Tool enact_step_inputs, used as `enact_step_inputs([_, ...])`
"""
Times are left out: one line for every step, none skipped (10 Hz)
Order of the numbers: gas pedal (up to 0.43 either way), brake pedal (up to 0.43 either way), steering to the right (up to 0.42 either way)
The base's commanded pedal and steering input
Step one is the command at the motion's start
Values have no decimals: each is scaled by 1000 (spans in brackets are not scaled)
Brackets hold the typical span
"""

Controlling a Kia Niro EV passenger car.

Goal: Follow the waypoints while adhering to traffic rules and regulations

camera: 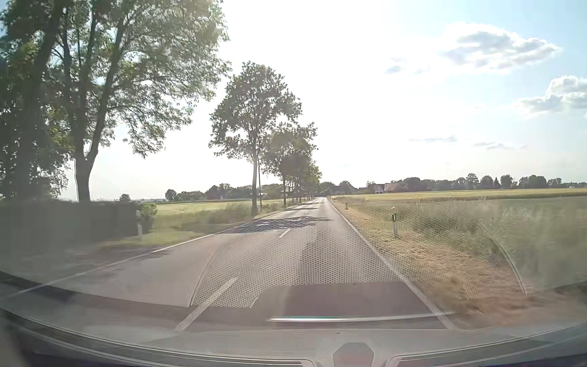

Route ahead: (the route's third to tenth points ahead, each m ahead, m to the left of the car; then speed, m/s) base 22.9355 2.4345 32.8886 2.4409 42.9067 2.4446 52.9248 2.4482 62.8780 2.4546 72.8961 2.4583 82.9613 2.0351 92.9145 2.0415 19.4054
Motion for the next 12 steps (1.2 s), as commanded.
enact_step_inputs([209,6,6])
enact_step_inputs([209,6,5])
enact_step_inputs([209,6,4])
enact_step_inputs([209,6,3])
enact_step_inputs([209,6,3])
enact_step_inputs([209,6,4])
enact_step_inputs([209,6,3])
enact_step_inputs([209,6,0])
enact_step_inputs([209,6,0])
enact_step_inputs([209,6,0])
enact_step_inputs([209,6,-2])
enact_step_inputs([209,6,-2])
